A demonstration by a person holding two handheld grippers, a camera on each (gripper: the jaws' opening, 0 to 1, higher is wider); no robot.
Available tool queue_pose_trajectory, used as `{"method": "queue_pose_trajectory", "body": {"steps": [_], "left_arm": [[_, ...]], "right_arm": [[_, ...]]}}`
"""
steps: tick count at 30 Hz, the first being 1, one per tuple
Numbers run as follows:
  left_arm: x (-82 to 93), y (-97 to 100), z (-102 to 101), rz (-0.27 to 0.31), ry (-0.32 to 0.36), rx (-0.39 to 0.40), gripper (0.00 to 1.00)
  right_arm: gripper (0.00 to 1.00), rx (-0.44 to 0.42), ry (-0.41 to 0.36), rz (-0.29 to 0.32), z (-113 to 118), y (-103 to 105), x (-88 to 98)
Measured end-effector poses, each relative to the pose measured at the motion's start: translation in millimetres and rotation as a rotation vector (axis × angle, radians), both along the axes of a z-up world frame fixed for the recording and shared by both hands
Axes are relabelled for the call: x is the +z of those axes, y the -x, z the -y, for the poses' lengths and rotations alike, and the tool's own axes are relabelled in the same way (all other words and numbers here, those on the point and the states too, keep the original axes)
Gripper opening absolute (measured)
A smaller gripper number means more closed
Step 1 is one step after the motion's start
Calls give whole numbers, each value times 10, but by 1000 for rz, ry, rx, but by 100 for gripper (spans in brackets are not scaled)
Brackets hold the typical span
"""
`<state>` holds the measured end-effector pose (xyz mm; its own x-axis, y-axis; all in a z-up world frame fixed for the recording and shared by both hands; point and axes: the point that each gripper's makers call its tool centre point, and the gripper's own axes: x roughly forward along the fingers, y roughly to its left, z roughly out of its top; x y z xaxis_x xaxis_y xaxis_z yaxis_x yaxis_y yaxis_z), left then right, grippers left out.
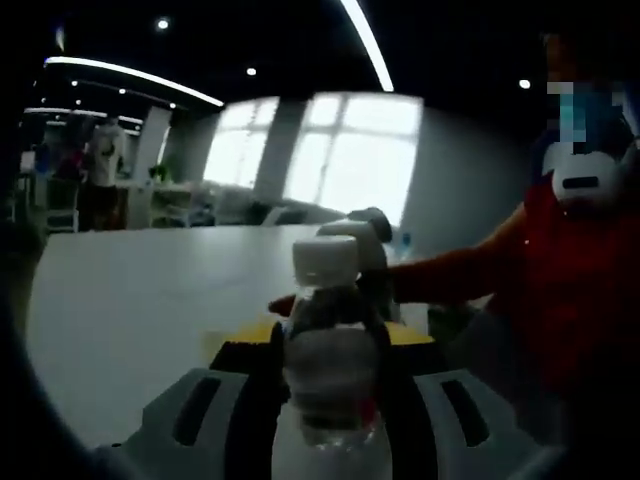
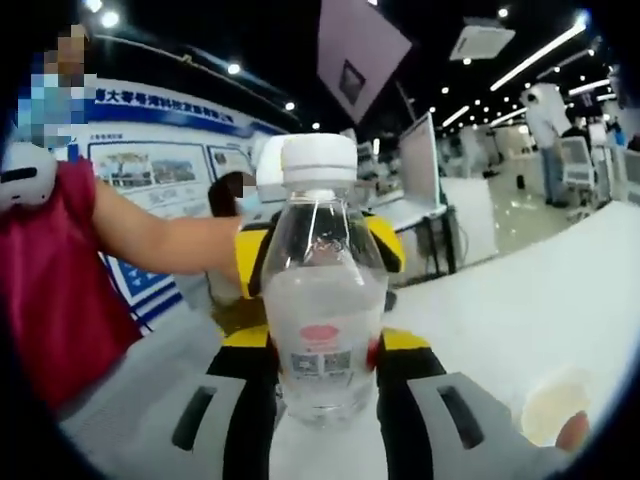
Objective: Arrange the tabletop items into an orderly group along one side of the table until the central work area is clear of visible clutter.
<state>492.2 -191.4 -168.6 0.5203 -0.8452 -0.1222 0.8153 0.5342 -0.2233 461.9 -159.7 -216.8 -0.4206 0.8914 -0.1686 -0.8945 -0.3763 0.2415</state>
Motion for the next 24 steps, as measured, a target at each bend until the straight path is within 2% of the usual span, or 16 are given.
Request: {"method": "queue_pose_trajectory", "body": {"steps": [4,10,11,12,15,18,24], "left_arm": [[-12,-61,-27,34,-52,-21,36],[-86,-153,-101,33,-111,-69,36],[-100,-167,-112,31,-118,-73,36],[-121,-184,-130,27,-128,-77,36],[-172,-252,-181,16,-153,-79,36],[-206,-341,-243,14,-156,-67,36],[-331,-526,-354,-16,-166,-49,36]], "right_arm": [[37,-22,-7,104,-44,-107,-11],[37,-50,-8,183,-122,-224,-77],[37,-57,-9,207,-138,-252,-94],[37,-65,-13,260,-163,-298,-120],[37,-79,-18,320,-227,-391,-179],[37,-96,-18,329,-288,-489,-211],[37,-141,9,405,-415,-697,-372]]}}
